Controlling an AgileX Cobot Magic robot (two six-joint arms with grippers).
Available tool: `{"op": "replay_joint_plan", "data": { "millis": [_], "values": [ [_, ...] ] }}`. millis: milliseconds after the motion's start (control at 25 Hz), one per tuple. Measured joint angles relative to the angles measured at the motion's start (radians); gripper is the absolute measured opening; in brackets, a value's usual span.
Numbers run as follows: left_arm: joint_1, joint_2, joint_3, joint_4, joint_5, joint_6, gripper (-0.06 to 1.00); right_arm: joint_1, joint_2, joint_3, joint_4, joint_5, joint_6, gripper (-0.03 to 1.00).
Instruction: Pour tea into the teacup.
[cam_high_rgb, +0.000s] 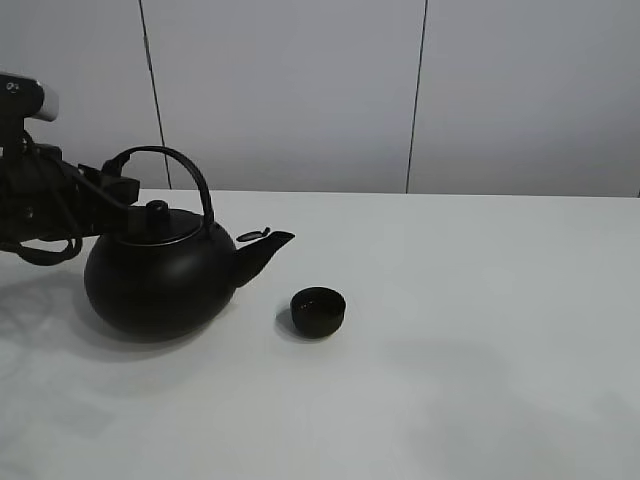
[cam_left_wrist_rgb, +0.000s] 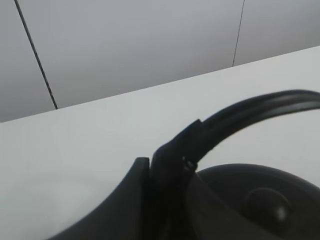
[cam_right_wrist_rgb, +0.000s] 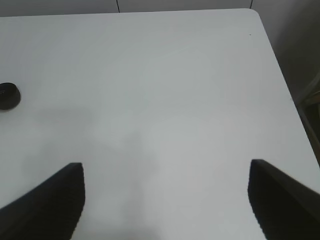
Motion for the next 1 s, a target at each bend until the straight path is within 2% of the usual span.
{"op": "replay_joint_plan", "data": {
  "millis": [760,920,1000],
  "values": [
    [0.0,-0.002,0.0,0.005,0.048,-0.006,0.11,0.0,0.0,0.0,0.0,0.0,0.0,0.61],
    [0.0,-0.004,0.006,0.029,0.027,-0.049,0.17,0.0,0.0,0.0,0.0,0.0,0.0,0.61],
    [0.0,-0.009,0.025,0.032,-0.019,-0.076,0.22,0.0,0.0,0.0,0.0,0.0,0.0,0.61]
  ]
}}
